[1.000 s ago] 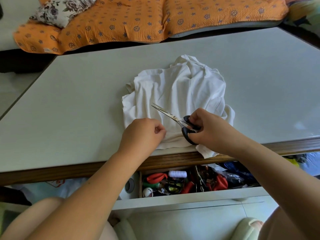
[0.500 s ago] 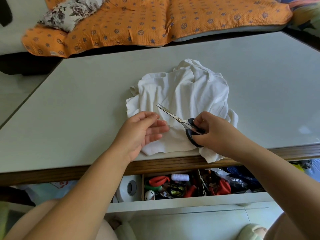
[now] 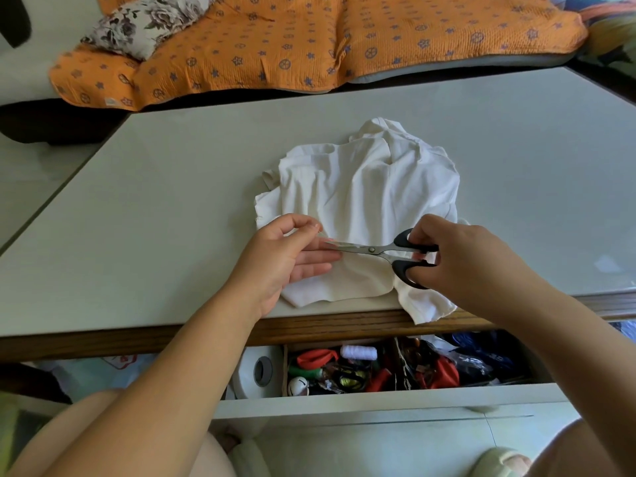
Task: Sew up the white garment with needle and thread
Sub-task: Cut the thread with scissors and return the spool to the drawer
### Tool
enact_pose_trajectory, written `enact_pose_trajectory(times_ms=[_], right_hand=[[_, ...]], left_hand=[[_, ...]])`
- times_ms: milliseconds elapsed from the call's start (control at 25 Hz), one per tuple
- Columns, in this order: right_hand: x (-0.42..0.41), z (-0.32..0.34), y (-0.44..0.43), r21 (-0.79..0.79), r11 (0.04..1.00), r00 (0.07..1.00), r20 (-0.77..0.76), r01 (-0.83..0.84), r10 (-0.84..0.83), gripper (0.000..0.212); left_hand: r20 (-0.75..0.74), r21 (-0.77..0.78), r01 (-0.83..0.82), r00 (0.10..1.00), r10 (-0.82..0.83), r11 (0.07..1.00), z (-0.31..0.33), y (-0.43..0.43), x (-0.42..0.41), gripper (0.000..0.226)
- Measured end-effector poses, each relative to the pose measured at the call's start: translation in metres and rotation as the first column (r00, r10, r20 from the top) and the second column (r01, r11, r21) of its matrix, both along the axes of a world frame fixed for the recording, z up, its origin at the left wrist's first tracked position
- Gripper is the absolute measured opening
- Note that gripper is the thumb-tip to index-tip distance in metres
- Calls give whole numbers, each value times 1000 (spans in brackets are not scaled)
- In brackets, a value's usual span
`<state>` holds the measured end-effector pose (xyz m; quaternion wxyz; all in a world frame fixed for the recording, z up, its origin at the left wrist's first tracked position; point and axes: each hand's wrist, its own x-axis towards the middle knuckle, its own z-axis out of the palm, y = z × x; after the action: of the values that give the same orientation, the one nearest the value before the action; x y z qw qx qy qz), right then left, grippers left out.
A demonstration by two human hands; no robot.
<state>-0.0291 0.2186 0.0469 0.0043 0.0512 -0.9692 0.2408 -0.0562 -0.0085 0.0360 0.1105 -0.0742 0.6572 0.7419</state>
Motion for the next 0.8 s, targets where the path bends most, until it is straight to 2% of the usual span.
enact_pose_trajectory(times_ms=[440,800], right_hand=[[2,1,4,54,999,1000,-10,-2,3,31],[-1,-1,3,24,1000,1000,-9,10,-10,29]], left_hand=[[21,-15,34,999,-34,999,0,-1,1,8],[21,-22,30,999,-30,999,0,-2,1,9]])
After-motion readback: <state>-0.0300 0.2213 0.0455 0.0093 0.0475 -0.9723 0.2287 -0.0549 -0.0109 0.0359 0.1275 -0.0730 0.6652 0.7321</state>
